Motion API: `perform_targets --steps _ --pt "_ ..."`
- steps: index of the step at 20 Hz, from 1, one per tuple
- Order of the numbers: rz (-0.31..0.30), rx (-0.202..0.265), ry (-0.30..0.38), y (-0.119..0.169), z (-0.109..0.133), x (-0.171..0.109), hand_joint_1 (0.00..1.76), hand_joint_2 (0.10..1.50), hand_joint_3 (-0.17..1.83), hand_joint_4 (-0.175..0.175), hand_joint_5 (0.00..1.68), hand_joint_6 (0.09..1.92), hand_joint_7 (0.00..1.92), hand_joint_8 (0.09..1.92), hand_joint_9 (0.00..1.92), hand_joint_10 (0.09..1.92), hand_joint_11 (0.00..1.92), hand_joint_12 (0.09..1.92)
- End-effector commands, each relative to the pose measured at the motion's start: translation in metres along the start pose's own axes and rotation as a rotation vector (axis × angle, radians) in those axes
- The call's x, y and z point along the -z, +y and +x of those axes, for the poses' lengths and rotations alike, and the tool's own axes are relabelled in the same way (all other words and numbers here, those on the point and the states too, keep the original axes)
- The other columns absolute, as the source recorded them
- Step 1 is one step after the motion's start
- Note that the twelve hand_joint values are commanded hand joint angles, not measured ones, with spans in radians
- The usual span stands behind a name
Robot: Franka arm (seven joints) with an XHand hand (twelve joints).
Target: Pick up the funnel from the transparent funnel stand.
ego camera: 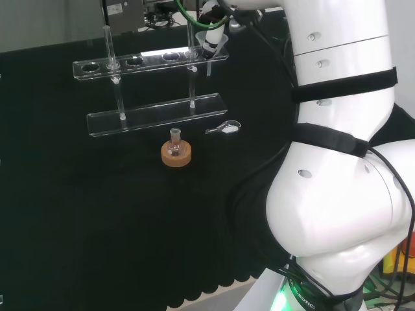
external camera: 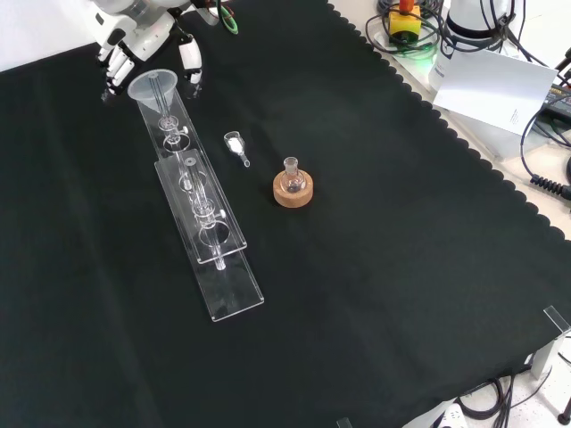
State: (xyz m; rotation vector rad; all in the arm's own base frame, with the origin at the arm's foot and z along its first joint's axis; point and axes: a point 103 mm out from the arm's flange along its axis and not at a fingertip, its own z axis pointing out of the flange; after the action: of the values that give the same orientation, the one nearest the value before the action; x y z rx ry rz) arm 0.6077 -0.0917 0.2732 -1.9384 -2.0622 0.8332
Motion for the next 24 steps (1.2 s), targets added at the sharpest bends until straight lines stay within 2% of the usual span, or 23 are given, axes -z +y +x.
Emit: perform_targets --steps 1,3,7,8,11,12,14,21,24 --pt "0.000 -0.002 -0.007 0.000 -0.003 -0.004 0.69 0.59 0.50 -0.077 0.18 0.09 0.12 0.72 0.39 0.71 0.13 1.43" --pt "-0.006 0.000 -0.020 0.000 -0.002 -0.004 0.70 0.59 0.51 -0.077 0.21 0.09 0.19 0.73 0.42 0.70 0.14 1.43" --pt "-0.057 -0.008 -0.034 -0.002 -0.004 -0.003 0.76 0.60 0.54 -0.068 0.47 0.10 0.48 0.81 0.56 0.65 0.18 1.40" --pt "-0.074 -0.010 -0.039 -0.003 -0.004 -0.003 0.78 0.61 0.56 -0.061 0.53 0.18 0.56 0.86 0.61 0.62 0.20 1.39" --pt "-0.132 -0.029 -0.057 -0.008 -0.004 0.000 0.82 0.64 0.59 -0.032 0.61 0.71 0.74 0.98 0.72 0.58 0.26 1.35" --pt "-0.147 -0.034 -0.063 -0.009 -0.004 0.001 0.82 0.65 0.60 -0.025 0.63 0.83 0.78 1.00 0.75 0.57 0.28 1.35" --pt "-0.166 -0.039 -0.069 -0.011 -0.004 0.004 0.83 0.67 0.62 -0.015 0.67 0.94 0.83 1.03 0.79 0.58 0.30 1.34" --pt "-0.190 -0.050 -0.103 -0.021 -0.006 0.016 0.85 0.68 0.64 -0.005 0.71 1.00 0.86 1.05 0.83 0.58 0.33 1.34" --pt "-0.184 -0.031 -0.110 -0.026 -0.001 0.024 0.85 0.68 0.64 -0.004 0.71 1.00 0.86 1.05 0.83 0.58 0.34 1.33"
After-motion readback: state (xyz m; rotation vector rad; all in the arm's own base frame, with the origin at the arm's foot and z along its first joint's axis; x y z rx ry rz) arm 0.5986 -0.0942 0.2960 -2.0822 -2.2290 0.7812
